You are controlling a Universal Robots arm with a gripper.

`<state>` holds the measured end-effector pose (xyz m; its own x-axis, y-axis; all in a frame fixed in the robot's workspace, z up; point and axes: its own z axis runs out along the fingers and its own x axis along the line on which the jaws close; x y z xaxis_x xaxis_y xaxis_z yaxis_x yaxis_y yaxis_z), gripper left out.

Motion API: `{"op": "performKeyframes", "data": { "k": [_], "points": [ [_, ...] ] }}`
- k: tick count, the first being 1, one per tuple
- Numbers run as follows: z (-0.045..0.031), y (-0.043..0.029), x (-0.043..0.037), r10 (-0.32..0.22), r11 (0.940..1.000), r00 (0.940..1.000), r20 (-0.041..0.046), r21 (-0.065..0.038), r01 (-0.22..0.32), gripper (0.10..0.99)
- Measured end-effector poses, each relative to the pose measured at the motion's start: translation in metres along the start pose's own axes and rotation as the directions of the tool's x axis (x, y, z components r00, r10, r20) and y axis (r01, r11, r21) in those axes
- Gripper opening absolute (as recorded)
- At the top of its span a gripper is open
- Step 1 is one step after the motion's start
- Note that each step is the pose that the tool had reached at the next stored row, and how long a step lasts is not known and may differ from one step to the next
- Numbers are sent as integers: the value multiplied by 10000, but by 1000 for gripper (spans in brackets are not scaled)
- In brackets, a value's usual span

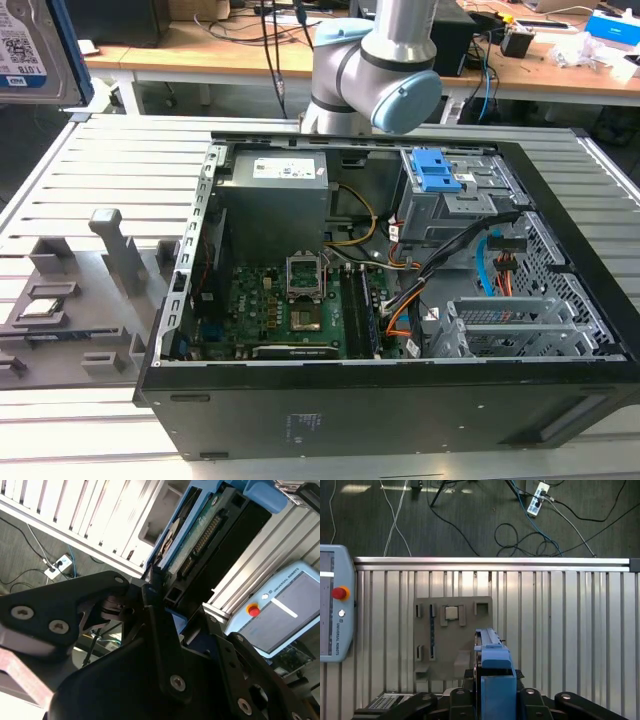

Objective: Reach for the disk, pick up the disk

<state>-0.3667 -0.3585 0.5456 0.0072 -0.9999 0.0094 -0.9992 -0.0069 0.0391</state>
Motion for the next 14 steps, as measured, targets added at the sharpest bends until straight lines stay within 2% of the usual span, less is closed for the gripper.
{"op": "performKeyframes", "data": {
  "k": [4,10,11,14],
  "points": [
    [-5,-129,-1,1,10000,10000,-1,0,-1,365],
    [-10,-283,-1,0,10000,10000,0,1,0,365],
    [-14,-357,-2,0,10000,10000,0,0,0,365],
    [-20,-513,-4,1,10000,10000,-1,-1,-1,365]
  ]
}}
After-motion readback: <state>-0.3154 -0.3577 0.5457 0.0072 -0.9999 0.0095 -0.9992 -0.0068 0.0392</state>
